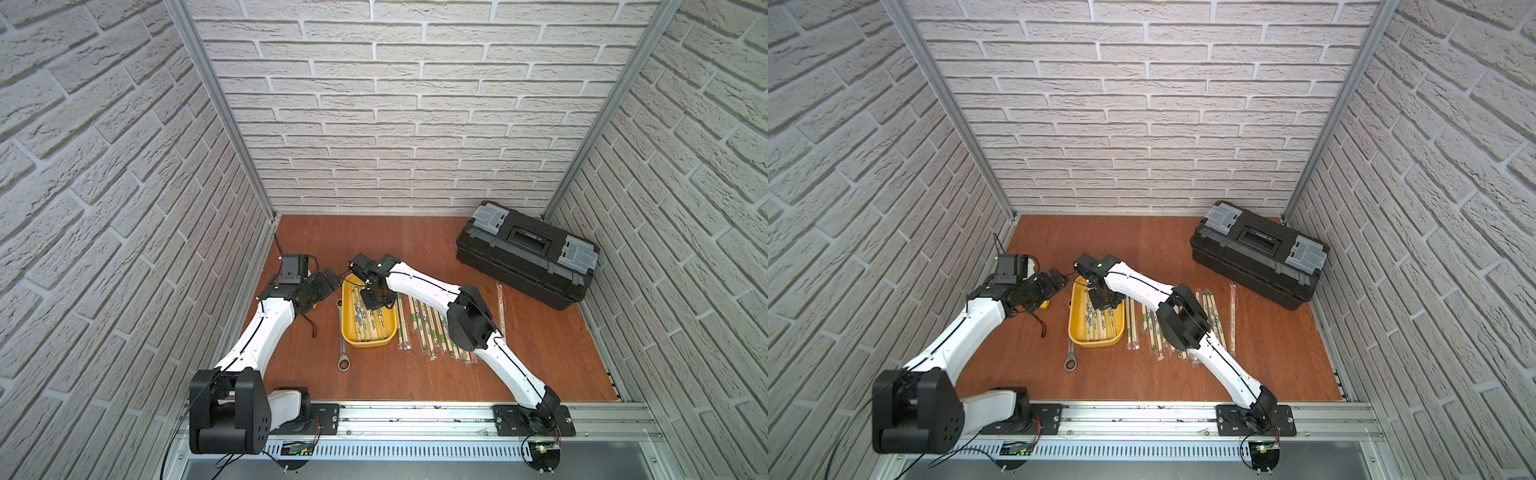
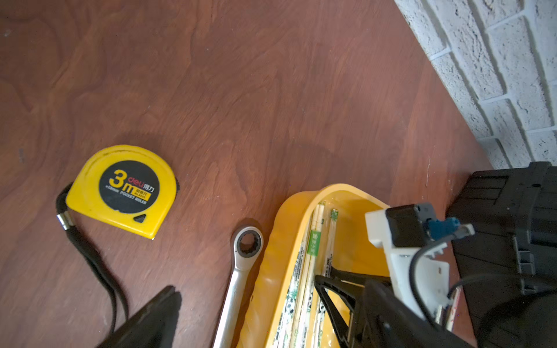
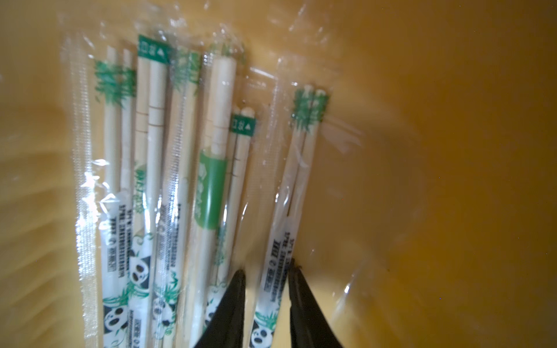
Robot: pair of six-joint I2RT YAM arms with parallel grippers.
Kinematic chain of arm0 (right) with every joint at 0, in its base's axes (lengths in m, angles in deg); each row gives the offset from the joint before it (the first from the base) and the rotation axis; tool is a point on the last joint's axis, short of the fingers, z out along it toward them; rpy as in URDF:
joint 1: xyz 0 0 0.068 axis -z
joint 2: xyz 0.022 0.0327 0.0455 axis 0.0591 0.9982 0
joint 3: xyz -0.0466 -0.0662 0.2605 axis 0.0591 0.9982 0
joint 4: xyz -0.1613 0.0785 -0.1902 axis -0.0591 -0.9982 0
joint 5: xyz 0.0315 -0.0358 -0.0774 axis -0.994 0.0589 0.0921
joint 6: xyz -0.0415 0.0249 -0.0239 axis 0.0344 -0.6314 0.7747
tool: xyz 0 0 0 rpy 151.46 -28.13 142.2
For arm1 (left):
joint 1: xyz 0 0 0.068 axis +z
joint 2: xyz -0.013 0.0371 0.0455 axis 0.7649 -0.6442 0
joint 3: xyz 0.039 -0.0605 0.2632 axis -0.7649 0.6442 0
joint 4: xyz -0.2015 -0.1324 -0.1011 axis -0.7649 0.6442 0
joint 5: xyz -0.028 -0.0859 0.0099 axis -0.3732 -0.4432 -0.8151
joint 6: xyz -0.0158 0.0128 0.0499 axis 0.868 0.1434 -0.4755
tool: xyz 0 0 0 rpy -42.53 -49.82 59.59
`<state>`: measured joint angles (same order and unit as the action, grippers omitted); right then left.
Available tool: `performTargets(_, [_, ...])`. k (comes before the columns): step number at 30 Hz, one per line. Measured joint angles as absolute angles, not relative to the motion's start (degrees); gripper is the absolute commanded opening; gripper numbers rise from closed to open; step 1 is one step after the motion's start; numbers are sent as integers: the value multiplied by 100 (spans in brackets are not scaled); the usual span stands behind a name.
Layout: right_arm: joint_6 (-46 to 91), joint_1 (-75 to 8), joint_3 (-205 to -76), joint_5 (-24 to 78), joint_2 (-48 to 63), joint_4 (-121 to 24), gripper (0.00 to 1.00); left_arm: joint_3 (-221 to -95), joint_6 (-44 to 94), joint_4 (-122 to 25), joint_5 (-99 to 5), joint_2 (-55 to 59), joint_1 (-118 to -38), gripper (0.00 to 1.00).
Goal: Take the paired disposable chopsticks out of the storage box
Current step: Pick up the paired disposable chopsticks from the storage box, then place the paired disposable chopsticks at the center of the board.
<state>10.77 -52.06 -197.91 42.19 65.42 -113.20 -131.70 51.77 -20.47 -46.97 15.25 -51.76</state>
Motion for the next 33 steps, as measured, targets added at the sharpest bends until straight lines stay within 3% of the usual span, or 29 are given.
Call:
performTargets(6, [1038,-5199,-19852,4210,6542,-11335,2,-13164,5177,-2047,-4702,1562,-5176,98])
performTargets(19, [1029,-5112,-19743,4262,6183,-11313,2,-13166,5175,-2038,-4719,1560,-5174,98])
performTargets(27, [852,-4959,-18963,4321,4798,-10896,2,-13214,5173,-2023,-4719,1471,-5174,98])
performTargets(33, [614,-4716,-17529,4444,3596,-10292,2,-13234,5173,-1994,-4726,1457,-5174,98])
